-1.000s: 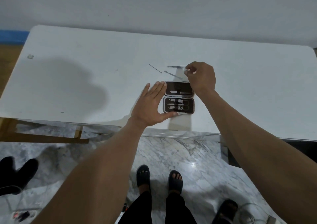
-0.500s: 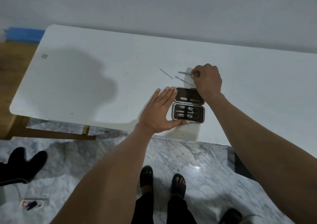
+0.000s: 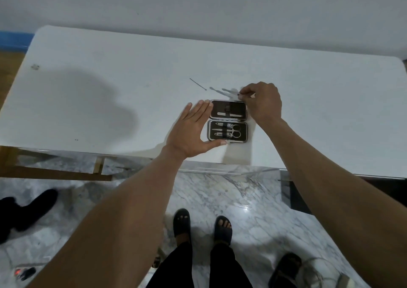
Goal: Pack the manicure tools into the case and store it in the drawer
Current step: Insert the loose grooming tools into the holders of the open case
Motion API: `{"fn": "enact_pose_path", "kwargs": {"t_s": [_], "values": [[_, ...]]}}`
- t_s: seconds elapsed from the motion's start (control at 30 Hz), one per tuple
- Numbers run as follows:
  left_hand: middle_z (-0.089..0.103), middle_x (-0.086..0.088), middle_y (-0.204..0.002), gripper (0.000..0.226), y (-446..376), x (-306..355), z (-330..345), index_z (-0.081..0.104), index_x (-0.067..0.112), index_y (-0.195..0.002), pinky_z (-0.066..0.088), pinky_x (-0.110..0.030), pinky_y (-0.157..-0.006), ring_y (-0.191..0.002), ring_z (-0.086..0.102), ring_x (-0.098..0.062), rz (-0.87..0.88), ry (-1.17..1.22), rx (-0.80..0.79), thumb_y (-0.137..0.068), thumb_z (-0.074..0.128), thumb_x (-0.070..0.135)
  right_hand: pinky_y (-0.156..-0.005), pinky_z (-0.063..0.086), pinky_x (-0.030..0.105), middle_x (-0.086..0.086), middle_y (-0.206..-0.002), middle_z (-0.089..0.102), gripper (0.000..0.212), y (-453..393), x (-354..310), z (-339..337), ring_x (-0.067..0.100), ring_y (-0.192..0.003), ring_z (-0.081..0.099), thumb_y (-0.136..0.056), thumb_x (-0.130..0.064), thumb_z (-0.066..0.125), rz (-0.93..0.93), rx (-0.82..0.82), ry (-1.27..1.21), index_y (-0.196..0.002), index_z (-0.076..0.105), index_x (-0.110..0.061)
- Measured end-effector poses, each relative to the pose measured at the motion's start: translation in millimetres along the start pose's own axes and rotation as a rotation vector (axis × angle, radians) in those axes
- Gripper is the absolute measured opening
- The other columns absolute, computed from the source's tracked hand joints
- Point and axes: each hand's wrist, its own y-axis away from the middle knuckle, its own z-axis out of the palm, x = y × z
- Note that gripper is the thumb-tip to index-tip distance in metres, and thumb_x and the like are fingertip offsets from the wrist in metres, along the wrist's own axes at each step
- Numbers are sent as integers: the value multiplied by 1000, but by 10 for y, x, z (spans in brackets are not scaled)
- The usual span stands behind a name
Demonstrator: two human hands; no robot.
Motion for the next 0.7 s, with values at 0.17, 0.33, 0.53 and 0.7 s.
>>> {"fn": "enact_pose_path", "kwargs": {"t_s": [0.17, 0.33, 0.53, 0.7], "values": [[25, -8, -170, 117, 7, 8, -5, 25, 6, -162, 13, -47, -131, -159, 19, -20, 0, 3, -3, -81, 43, 89, -75, 52, 36, -4, -91, 73, 12, 278, 180, -122, 22, -99, 61, -85, -30, 69, -34, -26, 60, -93, 77, -28], [24, -8, -171, 119, 4, 1, 2, 23, 6, -163, 11, -47, -131, -160, 16, -19, 1, -10, -13, -81, 40, 91, -67, 41, 29, -2, -90, 72, 11, 418, 302, -194, 20, -99, 60, -86, -28, 70, -56, -31, 112, -93, 78, -27], [24, -7, -171, 120, 5, 10, 4, 23, 7, -163, 10, -46, -131, -160, 16, -19, -4, 6, -12, -80, 39, 92, -70, 42, 31, -1, -90, 72, 12, 421, 290, -150, 25, -106, 56, -88, -27, 68, -57, -39, 173, -96, 77, -28], [25, -6, -171, 121, 5, -4, 14, 23, 8, -163, 12, -47, -131, -160, 16, -18, -1, 8, -3, -79, 36, 95, -71, 49, 34, 2, -88, 71, 15, 381, 206, -107, 26, -102, 59, -85, -23, 66, -58, -52, 172, -94, 77, -29]]}}
